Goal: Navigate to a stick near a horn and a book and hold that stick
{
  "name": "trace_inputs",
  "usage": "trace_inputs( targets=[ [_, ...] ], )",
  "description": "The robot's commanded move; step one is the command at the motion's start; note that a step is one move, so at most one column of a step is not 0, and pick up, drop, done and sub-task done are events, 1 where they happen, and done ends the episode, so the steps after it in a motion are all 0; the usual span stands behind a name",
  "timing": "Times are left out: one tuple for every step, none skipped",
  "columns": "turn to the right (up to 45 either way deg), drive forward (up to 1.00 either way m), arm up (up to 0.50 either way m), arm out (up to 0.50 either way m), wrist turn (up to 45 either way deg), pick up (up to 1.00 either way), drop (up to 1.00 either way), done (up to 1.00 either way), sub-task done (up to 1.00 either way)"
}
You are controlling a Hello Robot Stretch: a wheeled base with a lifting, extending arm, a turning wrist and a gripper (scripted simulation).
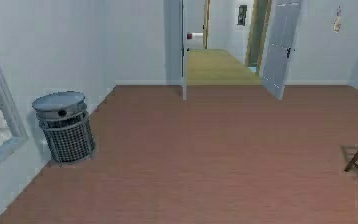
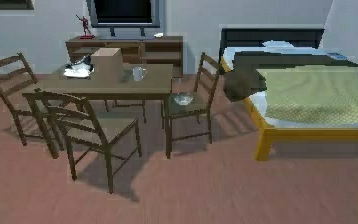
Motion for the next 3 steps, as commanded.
trace_inputs(
  targets=[
    [12.0, 0.00, 0.00, 0.00, 0.0, 0.00, 0.00, 0.00, 0.00],
    [0.0, 1.00, 0.00, 0.00, 0.0, 0.00, 0.00, 0.00, 0.00],
    [0.0, 1.00, 0.00, 0.00, 0.0, 0.00, 0.00, 0.00, 0.00]
  ],
)
